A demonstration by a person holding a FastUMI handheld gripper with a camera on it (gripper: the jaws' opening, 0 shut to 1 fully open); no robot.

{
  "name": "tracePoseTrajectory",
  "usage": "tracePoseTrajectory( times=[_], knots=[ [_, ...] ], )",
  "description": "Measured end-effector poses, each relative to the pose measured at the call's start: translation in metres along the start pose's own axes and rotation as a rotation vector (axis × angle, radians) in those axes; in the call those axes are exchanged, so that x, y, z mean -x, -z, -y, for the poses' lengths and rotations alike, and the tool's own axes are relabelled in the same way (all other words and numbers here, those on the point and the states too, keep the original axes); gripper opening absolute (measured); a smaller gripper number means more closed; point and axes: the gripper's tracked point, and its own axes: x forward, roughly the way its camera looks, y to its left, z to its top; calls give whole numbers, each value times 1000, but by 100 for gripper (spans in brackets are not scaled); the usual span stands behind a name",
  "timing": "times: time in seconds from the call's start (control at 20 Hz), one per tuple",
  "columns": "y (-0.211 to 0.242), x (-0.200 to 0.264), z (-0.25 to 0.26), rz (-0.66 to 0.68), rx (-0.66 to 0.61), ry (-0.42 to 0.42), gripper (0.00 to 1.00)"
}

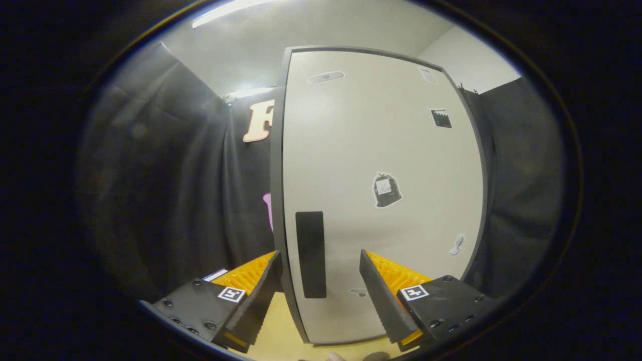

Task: Open the shoe cabinet door, grab the shoes and put them into the shoe cabinet, then close the shoe cabinet door.

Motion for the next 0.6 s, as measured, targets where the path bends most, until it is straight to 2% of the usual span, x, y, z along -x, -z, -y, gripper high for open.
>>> tracePoseTrajectory(
  times=[0.05,0.2,0.5,0.6],
  knots=[
    [4,-7,-1,-10,8,2,96],
    [13,-24,-3,-27,-6,10,87],
    [0,-39,4,25,-25,51,69],
    [2,-41,2,15,-10,52,58]
  ],
)
